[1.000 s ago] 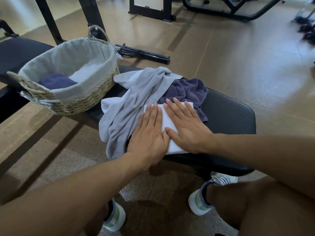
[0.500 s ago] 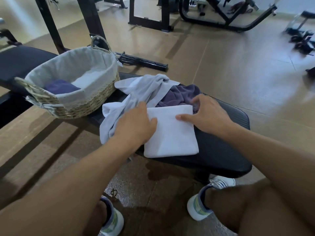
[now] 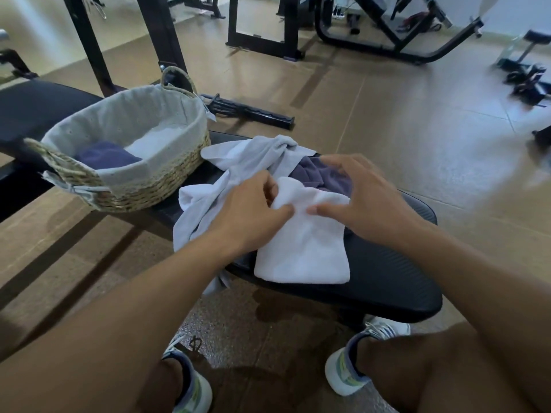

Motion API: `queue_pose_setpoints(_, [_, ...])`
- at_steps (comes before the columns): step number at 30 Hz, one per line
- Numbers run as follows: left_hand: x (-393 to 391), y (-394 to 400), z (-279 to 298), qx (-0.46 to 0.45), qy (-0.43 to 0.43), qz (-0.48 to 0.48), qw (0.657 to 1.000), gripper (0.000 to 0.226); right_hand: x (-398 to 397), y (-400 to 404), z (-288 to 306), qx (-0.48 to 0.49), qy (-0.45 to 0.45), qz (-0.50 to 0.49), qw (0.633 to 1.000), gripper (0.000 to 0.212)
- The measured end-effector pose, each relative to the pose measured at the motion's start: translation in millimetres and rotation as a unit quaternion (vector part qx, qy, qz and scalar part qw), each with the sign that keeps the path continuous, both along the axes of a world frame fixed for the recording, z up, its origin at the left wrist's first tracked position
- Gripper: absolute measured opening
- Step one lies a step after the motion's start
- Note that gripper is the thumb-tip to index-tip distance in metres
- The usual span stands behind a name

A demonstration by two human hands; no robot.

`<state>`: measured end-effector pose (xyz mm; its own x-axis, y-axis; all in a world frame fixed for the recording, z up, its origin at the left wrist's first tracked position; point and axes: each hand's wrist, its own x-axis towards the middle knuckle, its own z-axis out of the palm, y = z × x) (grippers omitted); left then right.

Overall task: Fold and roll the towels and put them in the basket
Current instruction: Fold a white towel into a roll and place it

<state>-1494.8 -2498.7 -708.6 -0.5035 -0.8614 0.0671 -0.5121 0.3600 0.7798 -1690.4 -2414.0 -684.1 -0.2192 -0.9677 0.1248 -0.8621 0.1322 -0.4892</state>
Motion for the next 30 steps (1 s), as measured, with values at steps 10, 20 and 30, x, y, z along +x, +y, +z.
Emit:
queue_pose_setpoints(10, [22,-2,26,0.069,0.115,-0.116,0.984,0.042,4,5,16,0.101,-0.065,0.112,0.986,0.032])
queue_pose_setpoints(20, [42,-15,30,0.153,0.096,-0.095,0.979,0.030,10,-1,10,-0.027,-0.289,-0.021,0.957,0.027])
queue_pose_setpoints(30, [30,-9,14,0.268,0.015,-0.096,0.959,0.045,37,-9,-2,-0.060,-0.196,0.018,0.979,0.050])
